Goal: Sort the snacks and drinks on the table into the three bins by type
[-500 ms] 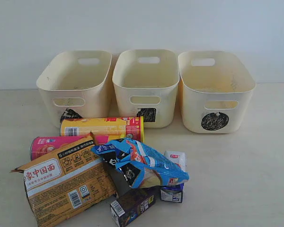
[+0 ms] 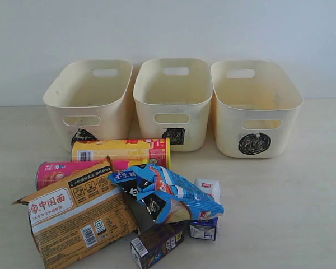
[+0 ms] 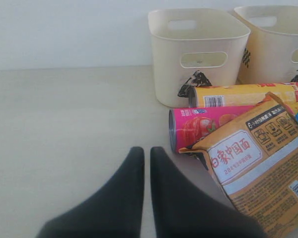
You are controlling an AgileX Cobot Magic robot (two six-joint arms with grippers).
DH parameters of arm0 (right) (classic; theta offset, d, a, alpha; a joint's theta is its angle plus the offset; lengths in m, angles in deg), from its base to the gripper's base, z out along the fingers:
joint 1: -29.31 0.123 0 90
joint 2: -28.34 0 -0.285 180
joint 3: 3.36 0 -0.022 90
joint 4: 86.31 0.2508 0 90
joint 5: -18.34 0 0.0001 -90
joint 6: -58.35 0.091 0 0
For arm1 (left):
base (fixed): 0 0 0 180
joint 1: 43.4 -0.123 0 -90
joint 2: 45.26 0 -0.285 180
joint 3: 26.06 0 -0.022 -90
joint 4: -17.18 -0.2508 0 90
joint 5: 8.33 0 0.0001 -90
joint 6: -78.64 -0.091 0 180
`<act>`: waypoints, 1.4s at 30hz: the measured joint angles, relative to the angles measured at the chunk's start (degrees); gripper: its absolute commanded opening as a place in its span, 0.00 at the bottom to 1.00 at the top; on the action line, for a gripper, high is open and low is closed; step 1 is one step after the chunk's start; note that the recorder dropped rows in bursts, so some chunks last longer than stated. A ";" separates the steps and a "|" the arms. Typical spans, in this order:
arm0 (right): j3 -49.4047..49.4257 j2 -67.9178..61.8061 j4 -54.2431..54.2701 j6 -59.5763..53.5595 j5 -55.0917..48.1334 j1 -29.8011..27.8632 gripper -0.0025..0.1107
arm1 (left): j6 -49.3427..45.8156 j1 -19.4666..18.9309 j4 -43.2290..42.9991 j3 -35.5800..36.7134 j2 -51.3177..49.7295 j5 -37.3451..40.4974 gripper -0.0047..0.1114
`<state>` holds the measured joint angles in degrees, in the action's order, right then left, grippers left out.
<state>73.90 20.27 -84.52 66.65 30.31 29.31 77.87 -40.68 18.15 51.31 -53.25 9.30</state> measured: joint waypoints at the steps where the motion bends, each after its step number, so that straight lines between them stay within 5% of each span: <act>1: 0.00 0.00 0.00 2.29 1.94 0.00 0.02 | 0.00 0.00 0.00 0.00 0.00 0.00 0.07; 8: -7.38 -4.17 -4.74 9.05 5.34 0.04 0.02 | 0.00 0.00 0.00 0.00 0.00 0.00 0.07; 15: -23.00 -22.46 -12.86 12.38 -0.11 0.04 0.02 | 0.00 0.00 0.00 0.00 0.00 0.00 0.07; 21: -36.72 -38.83 -18.18 9.33 -20.40 0.64 0.02 | 0.00 0.00 0.00 0.00 0.00 0.00 0.07; 28: -51.43 -52.02 -5.34 -13.33 -52.14 13.29 0.02 | 0.00 0.00 0.00 0.00 0.00 0.00 0.07; 36: -52.36 -63.20 -1.13 -22.33 -51.64 31.34 0.02 | 0.00 0.00 0.00 0.00 0.00 -0.11 0.07; 38: -52.36 -65.08 -1.02 -23.97 -50.66 34.52 0.08 | 0.00 0.00 0.00 0.00 0.00 -0.11 0.07; 42: -52.40 -70.92 -0.17 -28.42 -49.77 41.63 0.45 | 0.00 0.00 0.00 0.00 0.00 -0.11 0.07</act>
<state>21.51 -50.66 -84.69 38.23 -19.46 70.94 77.87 -40.68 18.15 51.31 -53.25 9.19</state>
